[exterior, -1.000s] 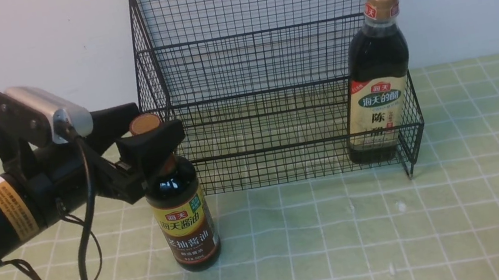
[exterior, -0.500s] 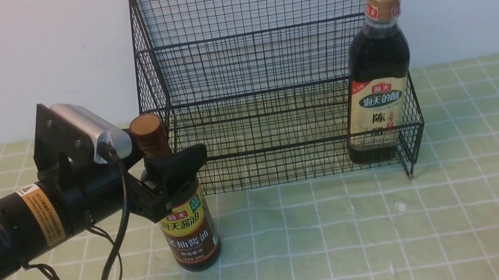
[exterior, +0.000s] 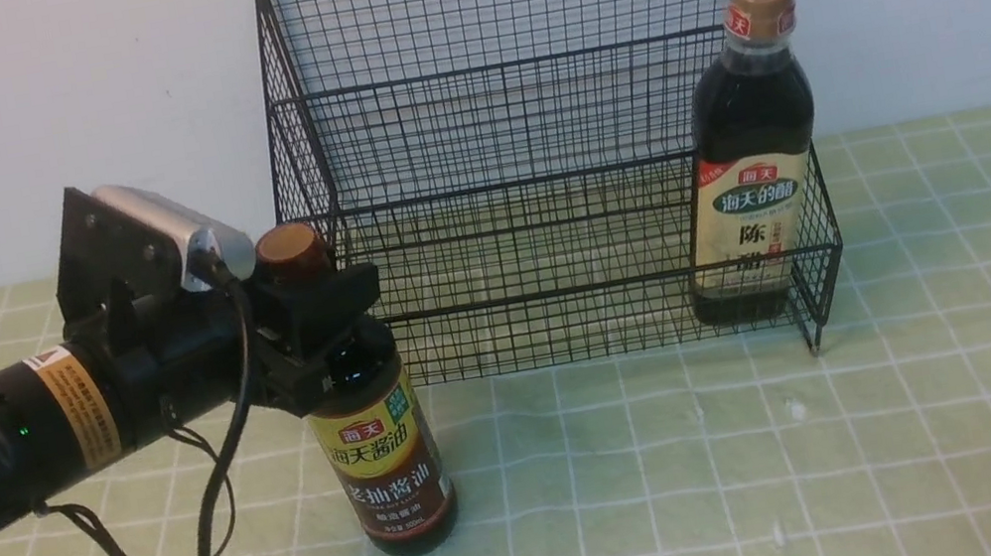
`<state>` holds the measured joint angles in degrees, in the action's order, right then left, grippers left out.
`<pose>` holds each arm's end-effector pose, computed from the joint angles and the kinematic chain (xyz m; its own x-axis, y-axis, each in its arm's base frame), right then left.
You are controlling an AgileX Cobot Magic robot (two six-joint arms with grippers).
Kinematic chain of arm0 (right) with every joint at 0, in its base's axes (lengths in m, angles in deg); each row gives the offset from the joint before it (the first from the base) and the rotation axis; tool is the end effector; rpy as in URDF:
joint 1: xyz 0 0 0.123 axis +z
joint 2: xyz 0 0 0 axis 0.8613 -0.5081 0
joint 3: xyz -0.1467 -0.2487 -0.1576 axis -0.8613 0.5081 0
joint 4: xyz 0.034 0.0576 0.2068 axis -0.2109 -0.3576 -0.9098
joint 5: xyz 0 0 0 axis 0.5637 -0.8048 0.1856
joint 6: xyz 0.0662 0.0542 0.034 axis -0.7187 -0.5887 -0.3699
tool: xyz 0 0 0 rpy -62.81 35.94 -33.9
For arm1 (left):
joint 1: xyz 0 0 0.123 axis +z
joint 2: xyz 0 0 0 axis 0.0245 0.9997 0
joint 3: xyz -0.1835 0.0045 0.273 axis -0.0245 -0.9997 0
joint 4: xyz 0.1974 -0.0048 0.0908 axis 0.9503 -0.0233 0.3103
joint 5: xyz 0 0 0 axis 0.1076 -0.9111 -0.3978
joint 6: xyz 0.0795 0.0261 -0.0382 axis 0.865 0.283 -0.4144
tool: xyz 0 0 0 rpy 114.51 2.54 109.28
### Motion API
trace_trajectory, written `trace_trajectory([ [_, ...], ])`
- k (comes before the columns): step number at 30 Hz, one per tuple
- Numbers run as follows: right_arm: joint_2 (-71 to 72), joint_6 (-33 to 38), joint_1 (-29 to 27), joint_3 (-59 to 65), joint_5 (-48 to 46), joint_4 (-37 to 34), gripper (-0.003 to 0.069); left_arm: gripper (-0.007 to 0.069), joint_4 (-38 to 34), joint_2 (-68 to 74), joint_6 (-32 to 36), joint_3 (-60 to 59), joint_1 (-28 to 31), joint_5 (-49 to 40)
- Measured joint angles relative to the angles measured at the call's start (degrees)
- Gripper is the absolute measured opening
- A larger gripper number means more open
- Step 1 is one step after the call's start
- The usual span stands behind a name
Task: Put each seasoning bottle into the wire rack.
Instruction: Use the left arm to grab the condiment bottle closest to it, then use the left arm to put the condiment bottle back on the shelf
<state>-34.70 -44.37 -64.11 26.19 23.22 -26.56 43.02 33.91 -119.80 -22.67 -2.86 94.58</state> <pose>-0.0262 0.0021 0.1716 -0.2977 0.1129 -0.9480 0.1078 0.9906 0.0842 0.2435 -0.0814 0.3190 -0.2694 0.0212 -0.9628 0.7143 0.6749 -0.1850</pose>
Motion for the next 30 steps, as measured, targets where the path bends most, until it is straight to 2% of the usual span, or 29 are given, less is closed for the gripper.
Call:
trace_trajectory([
  [6, 0.0, -0.1, 0.0, 0.0, 0.0, 0.0, -0.0013, 0.0258, 11.3, -6.4, -14.9, 11.0, 0.0, -5.0],
  [7, 0.0, -0.1, 0.0, 0.0, 0.0, 0.0, -0.0013, 0.0258, 12.2, -6.7, -15.5, 12.0, 0.0, -5.2],
  [9, 0.0, -0.1, 0.0, 0.0, 0.0, 0.0, -0.0013, 0.0258, 16.8, -7.6, -23.1, 18.8, 0.0, -5.6],
  [12, 0.0, -0.1, 0.0, 0.0, 0.0, 0.0, -0.0013, 0.0258, 19.8, -7.1, -28.2, 25.6, 0.0, -5.5],
  [21, 0.0, -0.1, 0.0, 0.0, 0.0, 0.0, -0.0013, 0.0258, 20.6, 3.3, -30.2, 43.7, -0.1, -7.9],
  [30, 0.0, -0.1, 0.0, 0.0, 0.0, 0.0, -0.0013, 0.0257, 21.6, 17.6, -30.2, 52.2, -0.1, -8.5],
])
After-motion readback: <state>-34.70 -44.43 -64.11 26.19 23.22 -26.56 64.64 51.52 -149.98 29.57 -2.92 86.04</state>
